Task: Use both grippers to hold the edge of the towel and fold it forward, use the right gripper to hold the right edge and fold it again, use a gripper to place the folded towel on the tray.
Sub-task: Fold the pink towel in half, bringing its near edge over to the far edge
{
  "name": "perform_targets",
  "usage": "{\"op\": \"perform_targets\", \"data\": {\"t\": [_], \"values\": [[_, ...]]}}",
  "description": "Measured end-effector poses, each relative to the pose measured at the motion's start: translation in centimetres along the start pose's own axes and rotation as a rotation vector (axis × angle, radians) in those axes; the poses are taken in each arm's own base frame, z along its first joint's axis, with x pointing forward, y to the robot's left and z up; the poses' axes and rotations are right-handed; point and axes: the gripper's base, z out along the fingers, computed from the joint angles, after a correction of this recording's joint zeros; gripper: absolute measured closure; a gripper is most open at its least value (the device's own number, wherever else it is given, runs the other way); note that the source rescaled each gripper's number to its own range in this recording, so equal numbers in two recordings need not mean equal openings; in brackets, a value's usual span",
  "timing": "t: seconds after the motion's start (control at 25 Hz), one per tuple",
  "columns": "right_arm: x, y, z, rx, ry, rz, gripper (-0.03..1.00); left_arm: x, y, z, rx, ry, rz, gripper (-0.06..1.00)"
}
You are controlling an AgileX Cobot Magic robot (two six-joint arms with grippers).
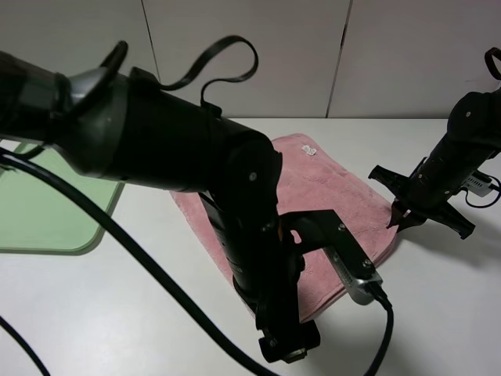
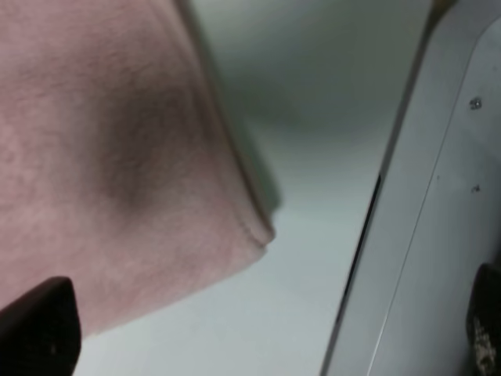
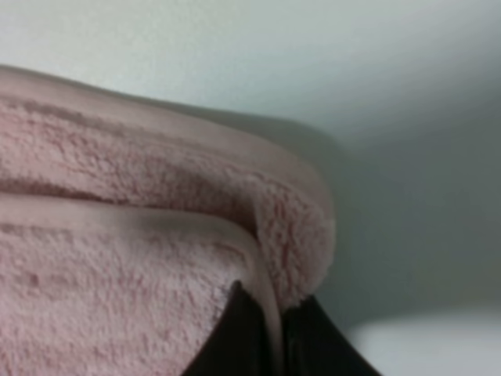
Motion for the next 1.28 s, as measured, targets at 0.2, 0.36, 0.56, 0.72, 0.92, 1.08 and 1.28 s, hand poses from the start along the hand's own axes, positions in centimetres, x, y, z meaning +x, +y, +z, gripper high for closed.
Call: {"op": "perform_targets", "data": {"t": [0.2,0.36,0.56,0.72,0.92,1.08,1.28], "values": [[0.0,0.0,0.0,0.0,0.0,0.0,0.97,-0.9,-0.1,0.7,-0.003,0.016,-0.051,-0.04],[0.0,0.0,0.0,0.0,0.0,-0.001,0.97,-1.0,0.3,1.3,-0.032,0.04,-0.083,-0.04],[0.0,0.0,0.0,0.001,-0.002,-0.003,0.97,-0.7,0.5,2.7,-0.025,0.095,-0.139,-0.03],[0.0,0.0,0.0,0.002,-0.004,-0.006,0.97,-0.6,0.6,3.4,-0.028,0.098,-0.151,-0.03],[0.0,0.0,0.0,0.002,-0.005,-0.007,0.97,-0.5,0.9,4.7,-0.032,0.114,-0.178,-0.02],[-0.1,0.0,0.0,0.003,-0.006,-0.009,0.97,-0.5,0.9,4.8,-0.035,0.11,-0.181,0.0],[-0.1,0.0,0.0,0.003,-0.006,-0.009,0.97,-0.5,1.2,4.9,-0.064,0.117,-0.161,0.17]]}}
